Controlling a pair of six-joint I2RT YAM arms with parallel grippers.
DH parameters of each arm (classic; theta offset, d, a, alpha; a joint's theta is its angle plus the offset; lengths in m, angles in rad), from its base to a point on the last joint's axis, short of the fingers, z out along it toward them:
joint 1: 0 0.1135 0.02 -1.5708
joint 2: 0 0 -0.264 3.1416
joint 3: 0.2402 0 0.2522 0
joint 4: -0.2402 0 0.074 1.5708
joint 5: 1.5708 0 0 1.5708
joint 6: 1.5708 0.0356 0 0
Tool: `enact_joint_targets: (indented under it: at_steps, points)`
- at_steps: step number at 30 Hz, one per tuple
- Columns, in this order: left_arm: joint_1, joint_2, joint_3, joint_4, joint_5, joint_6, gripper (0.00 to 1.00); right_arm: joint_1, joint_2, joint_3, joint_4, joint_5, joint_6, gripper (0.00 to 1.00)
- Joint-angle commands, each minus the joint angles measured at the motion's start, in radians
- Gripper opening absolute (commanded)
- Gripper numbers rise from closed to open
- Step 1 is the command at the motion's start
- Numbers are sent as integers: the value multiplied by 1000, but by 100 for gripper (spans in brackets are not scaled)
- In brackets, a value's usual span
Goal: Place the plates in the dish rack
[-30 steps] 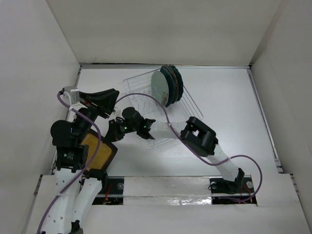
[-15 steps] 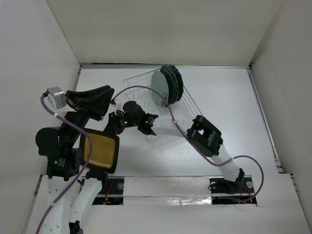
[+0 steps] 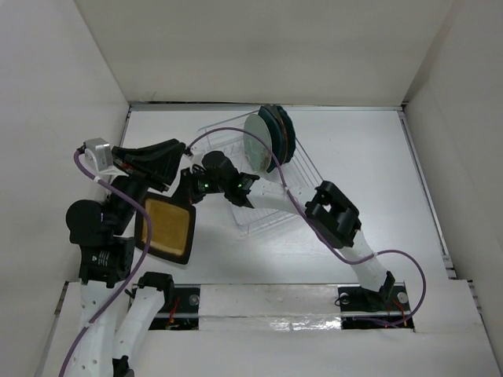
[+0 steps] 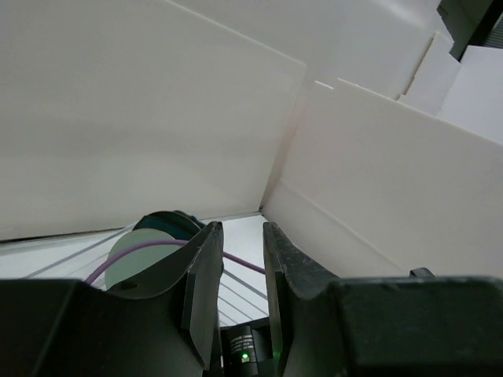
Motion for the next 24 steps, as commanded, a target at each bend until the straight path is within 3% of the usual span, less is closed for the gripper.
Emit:
enact_joint_targets:
  at_steps: [1,12,24]
  points:
    - [-7,5,-36,43,-58,19,24,-20,-21,100,119,-20,27,0]
    - [-7,48,-96,45,-165,7,23,-74,-4,127,198,-55,101,0]
    - [36,71,-99,72,-119,-30,23,-148,-113,82,304,-66,219,0]
